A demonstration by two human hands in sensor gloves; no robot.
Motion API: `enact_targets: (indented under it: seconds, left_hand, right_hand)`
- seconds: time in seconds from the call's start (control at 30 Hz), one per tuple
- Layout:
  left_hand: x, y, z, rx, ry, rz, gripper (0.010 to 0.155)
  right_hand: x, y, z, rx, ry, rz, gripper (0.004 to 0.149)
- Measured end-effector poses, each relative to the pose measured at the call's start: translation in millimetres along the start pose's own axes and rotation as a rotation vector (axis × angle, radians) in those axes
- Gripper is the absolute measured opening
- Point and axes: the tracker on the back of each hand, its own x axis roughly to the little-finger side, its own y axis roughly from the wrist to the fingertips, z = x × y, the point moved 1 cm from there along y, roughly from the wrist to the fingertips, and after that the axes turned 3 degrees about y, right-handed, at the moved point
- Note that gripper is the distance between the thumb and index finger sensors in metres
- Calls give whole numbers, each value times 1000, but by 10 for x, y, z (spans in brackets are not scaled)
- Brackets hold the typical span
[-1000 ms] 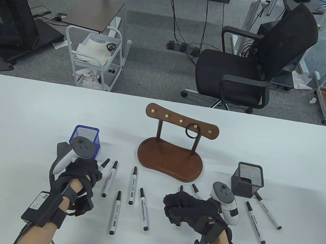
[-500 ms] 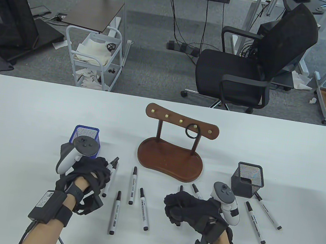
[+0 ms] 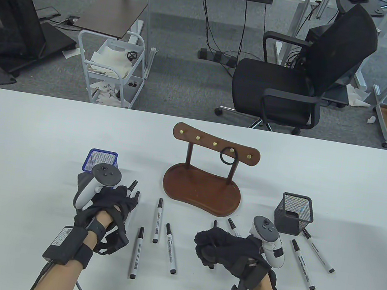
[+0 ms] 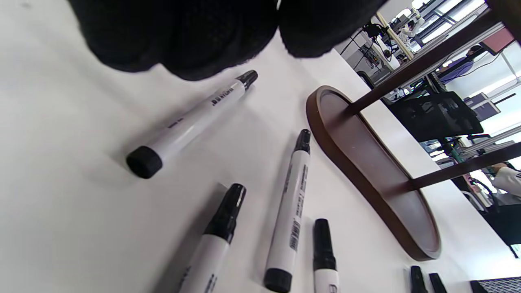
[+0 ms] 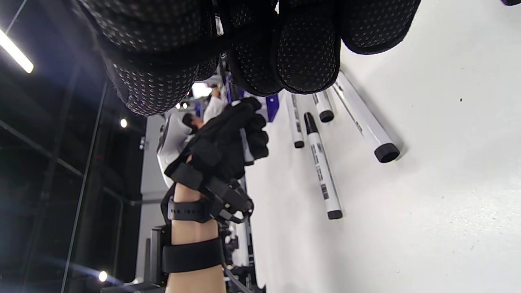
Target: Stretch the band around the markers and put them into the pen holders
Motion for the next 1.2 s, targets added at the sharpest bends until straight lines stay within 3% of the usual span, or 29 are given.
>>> enact_targets:
  seconds: [0.53, 0.9, 1.2]
  left_hand:
    - [81, 326, 188, 16, 107, -137, 74]
    - [55, 342, 276, -24, 217, -157, 67]
    - [15, 333, 318, -32, 316, -156, 53]
  right_hand:
    - [4, -2, 1, 0, 3, -3, 49]
    - [9, -5, 1, 4, 2, -11, 49]
    - [7, -3, 1, 1, 2, -10, 49]
